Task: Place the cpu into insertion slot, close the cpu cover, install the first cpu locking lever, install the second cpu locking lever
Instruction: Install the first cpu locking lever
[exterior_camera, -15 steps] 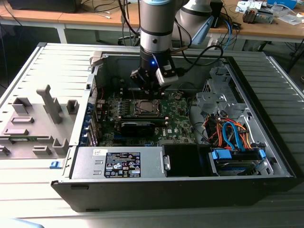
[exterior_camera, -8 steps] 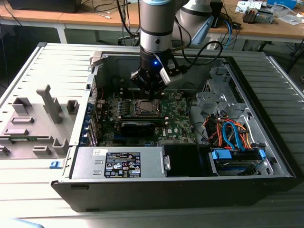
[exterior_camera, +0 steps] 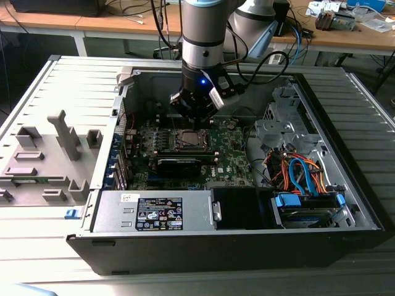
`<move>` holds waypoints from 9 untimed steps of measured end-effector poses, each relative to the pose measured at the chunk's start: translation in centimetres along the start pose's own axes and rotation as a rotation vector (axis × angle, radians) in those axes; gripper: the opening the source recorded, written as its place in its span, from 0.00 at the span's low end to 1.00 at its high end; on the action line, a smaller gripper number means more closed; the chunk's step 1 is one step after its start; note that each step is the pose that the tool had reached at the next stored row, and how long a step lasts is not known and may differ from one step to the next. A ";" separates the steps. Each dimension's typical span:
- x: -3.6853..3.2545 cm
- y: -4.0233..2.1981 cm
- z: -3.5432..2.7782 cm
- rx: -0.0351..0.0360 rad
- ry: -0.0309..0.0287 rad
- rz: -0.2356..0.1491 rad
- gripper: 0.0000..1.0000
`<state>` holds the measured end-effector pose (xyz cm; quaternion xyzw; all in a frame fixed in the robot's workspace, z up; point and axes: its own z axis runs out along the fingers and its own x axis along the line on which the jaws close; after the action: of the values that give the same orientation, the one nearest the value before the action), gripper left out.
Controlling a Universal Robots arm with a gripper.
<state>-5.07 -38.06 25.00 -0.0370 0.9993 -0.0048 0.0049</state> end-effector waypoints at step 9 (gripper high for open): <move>0.12 0.01 -0.01 0.0000 0.0000 0.000 0.11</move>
<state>-5.18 -38.06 25.01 -0.0370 0.9993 -0.0048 0.0049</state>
